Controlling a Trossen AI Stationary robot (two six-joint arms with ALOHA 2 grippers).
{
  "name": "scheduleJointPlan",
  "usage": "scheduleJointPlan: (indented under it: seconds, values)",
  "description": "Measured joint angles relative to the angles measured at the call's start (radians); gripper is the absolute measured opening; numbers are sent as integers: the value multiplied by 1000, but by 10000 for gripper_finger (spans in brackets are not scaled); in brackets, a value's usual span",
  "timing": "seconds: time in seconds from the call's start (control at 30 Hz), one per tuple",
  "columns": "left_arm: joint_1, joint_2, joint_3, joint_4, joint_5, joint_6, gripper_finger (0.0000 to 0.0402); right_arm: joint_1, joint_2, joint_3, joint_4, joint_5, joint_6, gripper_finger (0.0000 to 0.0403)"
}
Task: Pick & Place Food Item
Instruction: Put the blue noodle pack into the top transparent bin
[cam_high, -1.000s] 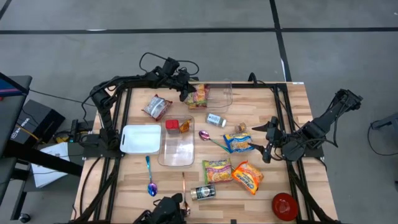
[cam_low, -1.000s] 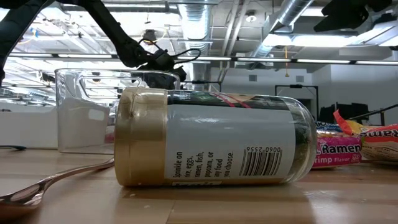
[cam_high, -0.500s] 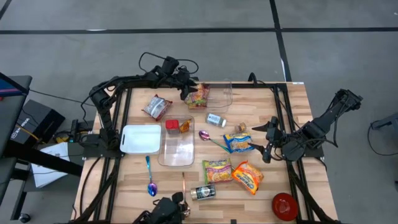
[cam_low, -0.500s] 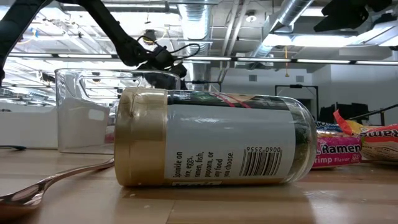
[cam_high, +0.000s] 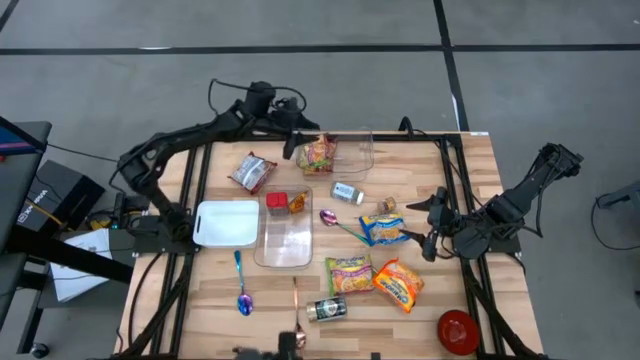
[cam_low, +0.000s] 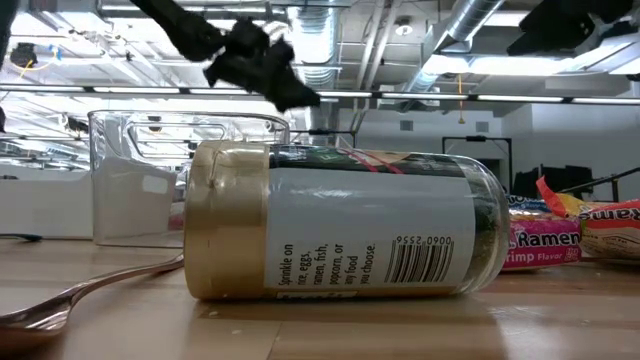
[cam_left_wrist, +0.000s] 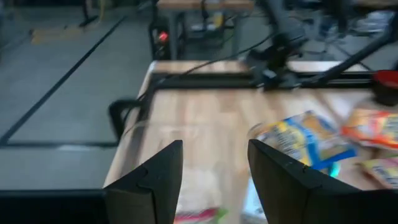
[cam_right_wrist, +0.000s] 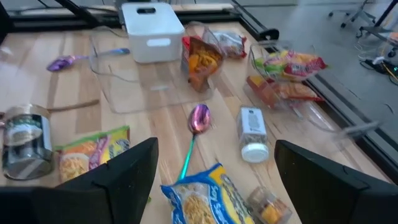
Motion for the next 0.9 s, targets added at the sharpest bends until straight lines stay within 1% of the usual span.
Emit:
scheduleJointPlan:
  seconds: [0.1,0.23,0.37,0.5,0.6,0.73,0.9]
  values:
    - [-45,-79,-49,30,17,9,175,0,0,0,-42,7,42,315]
    - [-110,-187,-173,82,16,29,175,0,0,0,-61,12,58,315]
    - [-180,-296,-321,216,7,28,175,2,0,0,-67,29,58,315]
    - [-256,-399,-457,387,-50,28,175,1,0,0,-70,34,58,315]
    - [-311,-468,-538,532,-91,28,176,1,0,0,-70,35,58,315]
    - [-374,-535,-614,680,-122,33,176,1,0,0,-70,35,59,315]
    - [-411,-593,-649,695,-139,32,177,1,10,-32,-34,29,34,315]
